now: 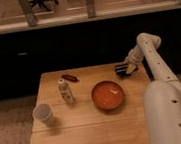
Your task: Place the eraser on the white sponge
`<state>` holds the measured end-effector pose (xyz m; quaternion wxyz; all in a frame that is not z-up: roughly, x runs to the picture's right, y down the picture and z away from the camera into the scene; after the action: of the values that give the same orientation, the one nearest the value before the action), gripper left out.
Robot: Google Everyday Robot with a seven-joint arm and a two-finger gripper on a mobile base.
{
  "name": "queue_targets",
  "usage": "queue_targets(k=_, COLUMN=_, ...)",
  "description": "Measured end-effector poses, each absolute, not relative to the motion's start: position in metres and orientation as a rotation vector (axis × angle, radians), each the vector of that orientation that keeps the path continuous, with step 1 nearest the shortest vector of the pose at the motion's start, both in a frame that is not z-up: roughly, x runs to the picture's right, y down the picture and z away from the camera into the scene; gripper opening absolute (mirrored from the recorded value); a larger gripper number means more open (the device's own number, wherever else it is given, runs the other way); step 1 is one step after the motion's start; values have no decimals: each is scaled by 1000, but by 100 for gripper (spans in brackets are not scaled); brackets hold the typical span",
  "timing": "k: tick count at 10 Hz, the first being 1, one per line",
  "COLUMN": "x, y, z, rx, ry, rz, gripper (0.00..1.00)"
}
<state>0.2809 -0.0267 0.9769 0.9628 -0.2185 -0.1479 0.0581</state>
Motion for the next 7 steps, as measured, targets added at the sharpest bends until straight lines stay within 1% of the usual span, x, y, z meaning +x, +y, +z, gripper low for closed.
queue_targets(k=4, x=279, y=-29, z=980, rx=-441, ry=-275, rz=88, gripper=0)
queue_targets(k=7, x=272, y=-31, z=980, rx=-444, ry=-214, rz=66, gripper=0)
